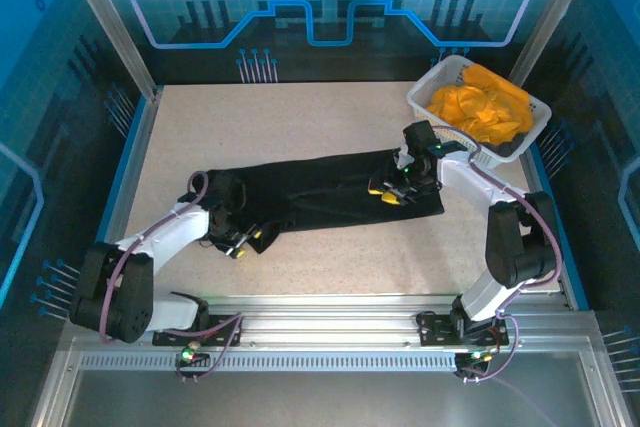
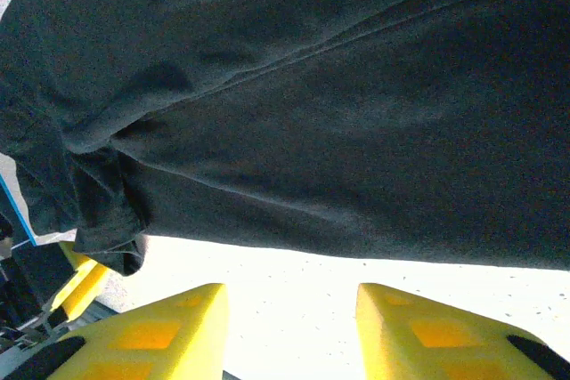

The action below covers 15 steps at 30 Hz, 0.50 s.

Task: Fold and stack the t-shirts

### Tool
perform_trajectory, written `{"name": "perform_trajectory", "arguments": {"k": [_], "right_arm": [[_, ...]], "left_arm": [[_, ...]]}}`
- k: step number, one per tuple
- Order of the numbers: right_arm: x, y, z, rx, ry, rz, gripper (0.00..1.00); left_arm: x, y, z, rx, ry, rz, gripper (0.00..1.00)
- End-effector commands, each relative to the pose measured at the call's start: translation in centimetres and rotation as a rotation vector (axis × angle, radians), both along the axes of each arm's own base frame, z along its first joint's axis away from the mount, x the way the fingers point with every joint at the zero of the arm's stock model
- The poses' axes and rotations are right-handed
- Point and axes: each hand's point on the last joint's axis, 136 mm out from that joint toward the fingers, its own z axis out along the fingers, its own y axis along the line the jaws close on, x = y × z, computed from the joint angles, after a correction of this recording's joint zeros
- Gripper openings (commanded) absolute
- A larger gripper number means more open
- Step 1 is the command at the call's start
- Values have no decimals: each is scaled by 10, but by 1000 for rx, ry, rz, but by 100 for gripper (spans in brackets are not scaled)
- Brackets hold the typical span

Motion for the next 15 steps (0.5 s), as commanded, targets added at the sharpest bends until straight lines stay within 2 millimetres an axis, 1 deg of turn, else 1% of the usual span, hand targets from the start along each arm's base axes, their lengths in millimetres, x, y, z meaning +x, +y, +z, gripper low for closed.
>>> {"name": "perform_trajectory", "arguments": {"k": [1,3,4,5,7,9,11,15], "right_arm": [[6,10,8,32,-16,14,44],[5,9,5,29,-10,13,43],[5,9,4,28,-9,14,43],[4,9,2,27,-5,12,43],[5,9,0,26,-1,12,43],[5,9,-1,25,1,9,43],[6,8,-3,24,3,5,43],[7,8,-5,26,6,0,43]], "left_arm": [[-11,-14,-12,-28,40,9,46],[-13,-19,-16,-20,43,-5,34],[-13,-19,-18,-9,47,-12,24],[-16,-16,-19,14,58,-17,15],[-18,-7,-17,65,67,-35,1],[-19,-1,-11,97,55,-55,0],[-17,-1,-1,94,21,-61,0],[-14,-8,13,41,-25,-44,0]]}}
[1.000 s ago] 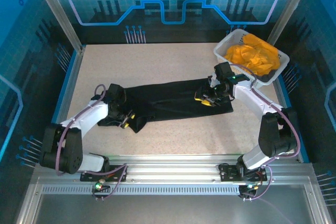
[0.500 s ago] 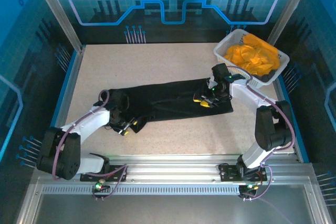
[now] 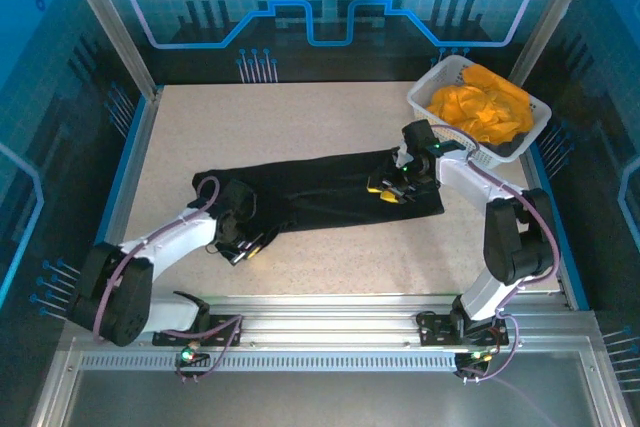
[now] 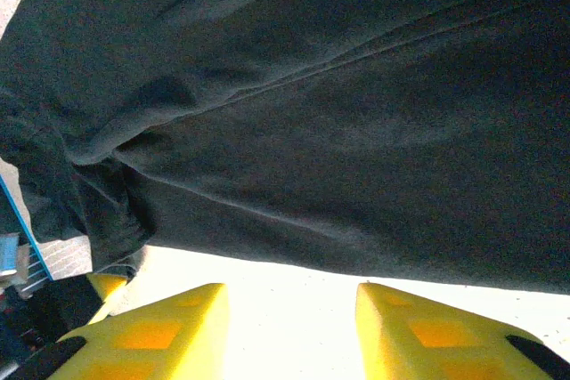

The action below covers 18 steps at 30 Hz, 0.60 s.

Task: Fold and stack the t-shirts

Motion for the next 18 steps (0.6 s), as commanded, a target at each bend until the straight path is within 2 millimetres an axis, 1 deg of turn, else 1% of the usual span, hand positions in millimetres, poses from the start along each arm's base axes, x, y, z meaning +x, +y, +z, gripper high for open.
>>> {"name": "perform_trajectory", "arguments": {"k": [1,3,4,6,9,11,13,18], "right_arm": [[1,7,-1,22,11,7,43],[1,6,-2,20,13,6,43],[2,6,-2,19,13,6,43],[3,5,-2,17,14,6,43],[4,5,-1,17,14,6,43],[5,5,-1,17,14,6,43],[5,6,-1,19,16,7,43],[3,7,-1,21,17,12,43]], "left_arm": [[0,-4,17,-28,-25,6,0],[-2,-7,22,-48,-27,6,0],[-5,-4,25,-33,-16,4,0],[-12,6,33,18,-5,-8,0],[-21,27,46,124,-6,-28,0],[-25,40,48,168,-7,-24,0],[-27,47,48,180,-12,-7,0],[-23,61,48,226,-24,17,0]]}}
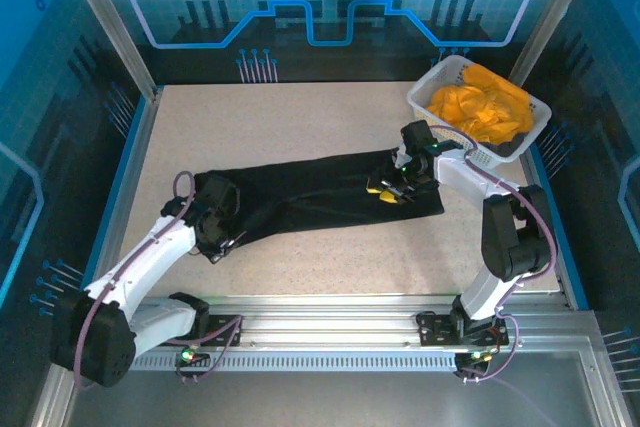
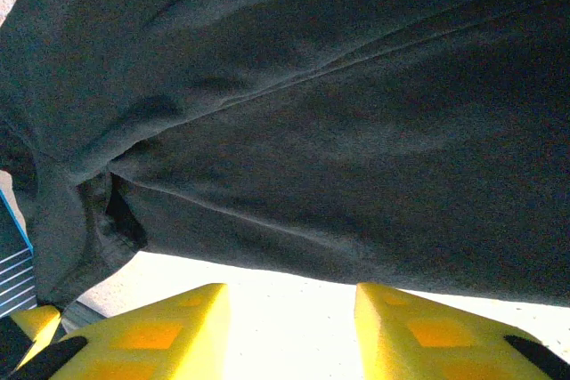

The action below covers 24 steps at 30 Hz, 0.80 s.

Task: Fold and stack the t-shirts

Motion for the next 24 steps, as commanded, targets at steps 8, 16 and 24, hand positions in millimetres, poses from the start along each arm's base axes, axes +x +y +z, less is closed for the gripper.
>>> {"name": "perform_trajectory", "arguments": {"k": [8,16,24], "right_arm": [[-5,6,5,22,10,19,43],[-8,4,7,13,4,20,43],[-4,7,15,36,-44,36,43]], "left_arm": [[2,23,-17,110,55,-20,0],[3,39,-22,230,82,-84,16],[48,-40,28,257,-116,-453,38]]}}
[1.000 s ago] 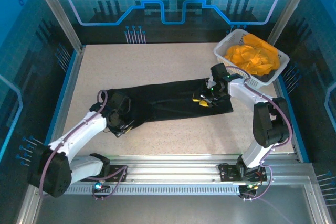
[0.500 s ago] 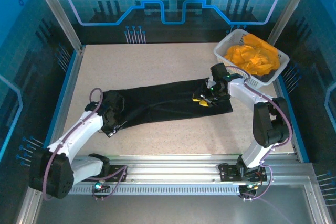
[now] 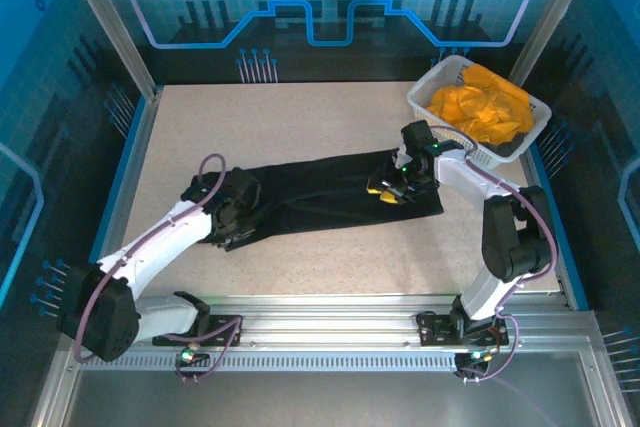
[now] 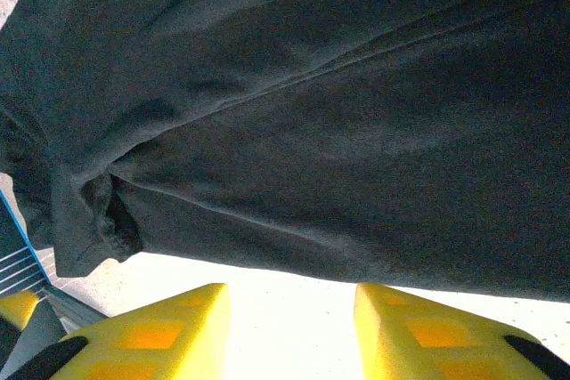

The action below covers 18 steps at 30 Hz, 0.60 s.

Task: Fold and stack the t-shirts

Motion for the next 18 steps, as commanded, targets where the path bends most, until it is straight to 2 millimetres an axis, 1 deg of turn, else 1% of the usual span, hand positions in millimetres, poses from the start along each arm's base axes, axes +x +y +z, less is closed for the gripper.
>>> {"name": "perform_trajectory", "arguments": {"k": [1,2,5,8,10,13,15,18], "right_arm": [[-1,11,19,64,-65,43,43],[2,17,24,101,-91,53,43],[8,30,44,199,-155,82,44],[8,28,47,195,-153,74,45],[7,24,46,198,-145,57,45],[6,19,48,203,-147,38,45],[5,17,48,202,-147,34,46],[3,15,47,198,-143,34,46]], "left_arm": [[19,-41,6,7,-33,-202,40],[23,-56,2,-11,-29,-257,41],[33,-91,-9,-12,-13,-386,42],[38,-109,-23,40,25,-477,45],[40,-109,-33,104,57,-513,46],[42,-101,-46,202,92,-542,46],[44,-98,-51,229,100,-555,46],[46,-96,-56,256,100,-562,38]]}}
